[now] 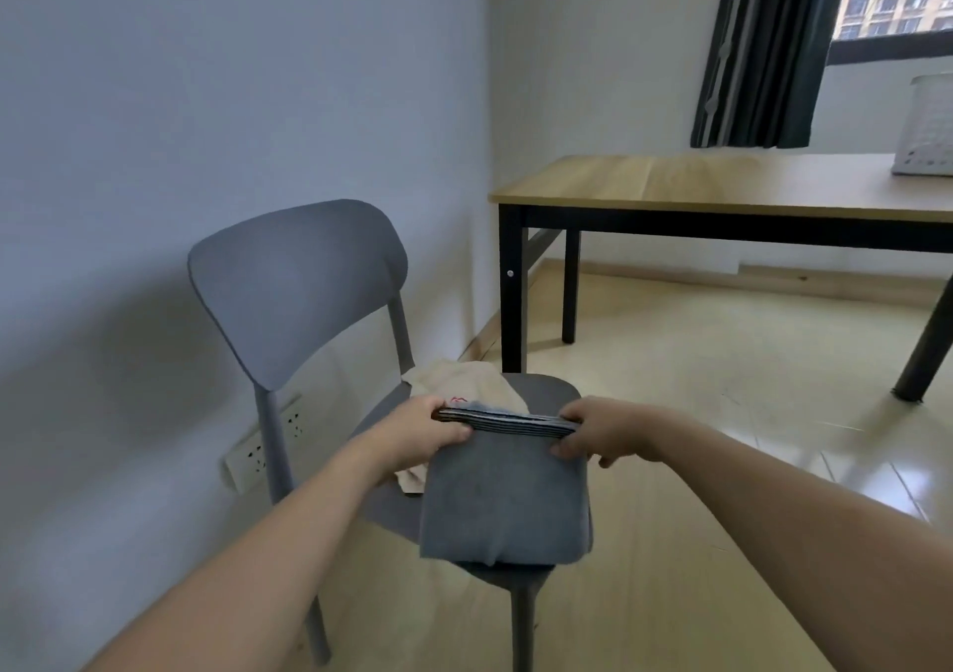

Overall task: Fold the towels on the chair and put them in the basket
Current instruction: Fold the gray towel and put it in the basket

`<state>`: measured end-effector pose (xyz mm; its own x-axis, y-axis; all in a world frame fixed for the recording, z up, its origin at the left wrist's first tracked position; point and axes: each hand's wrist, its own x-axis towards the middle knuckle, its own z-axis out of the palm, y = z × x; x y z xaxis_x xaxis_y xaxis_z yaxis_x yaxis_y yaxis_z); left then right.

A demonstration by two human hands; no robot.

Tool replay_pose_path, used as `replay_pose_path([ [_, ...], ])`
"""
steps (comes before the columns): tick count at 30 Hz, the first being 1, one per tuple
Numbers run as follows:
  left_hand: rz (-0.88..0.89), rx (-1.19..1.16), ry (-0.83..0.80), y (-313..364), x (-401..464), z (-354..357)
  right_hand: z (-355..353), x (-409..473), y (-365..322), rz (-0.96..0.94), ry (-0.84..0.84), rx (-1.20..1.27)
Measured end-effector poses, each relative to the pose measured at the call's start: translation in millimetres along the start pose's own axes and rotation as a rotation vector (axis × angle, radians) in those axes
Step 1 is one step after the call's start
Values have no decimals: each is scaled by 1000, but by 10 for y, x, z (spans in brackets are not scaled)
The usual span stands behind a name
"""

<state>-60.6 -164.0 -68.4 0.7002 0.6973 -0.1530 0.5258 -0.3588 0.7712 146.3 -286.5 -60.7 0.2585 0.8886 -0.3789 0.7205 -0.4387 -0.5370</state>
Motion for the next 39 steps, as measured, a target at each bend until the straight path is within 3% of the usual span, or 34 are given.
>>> replay_pose_path([
  [6,-62,-89,82,-327,684,23,1,716,89,-65,82,24],
  [11,-27,-154,18,-503,867,38,136,998,277,-37,-62,359],
  [15,13,-195,-57,-512,864,17,230,996,322,-73,-43,507],
  [20,106,-187,69,-337,715,-23,131,763,249,-150,35,623],
  [26,137,-505,185,59,328,-96,90,282,-24,-323,288,866],
  [29,95,-619,259,268,169,-126,85,59,-175,-360,384,813],
  [31,53,-524,239,351,96,-182,57,-61,-233,-393,419,709],
  [35,9,-136,20,364,-91,-352,32,-203,-268,-485,465,359],
  [39,39,-79,-108,317,-257,-360,21,-202,-210,-541,519,83],
])
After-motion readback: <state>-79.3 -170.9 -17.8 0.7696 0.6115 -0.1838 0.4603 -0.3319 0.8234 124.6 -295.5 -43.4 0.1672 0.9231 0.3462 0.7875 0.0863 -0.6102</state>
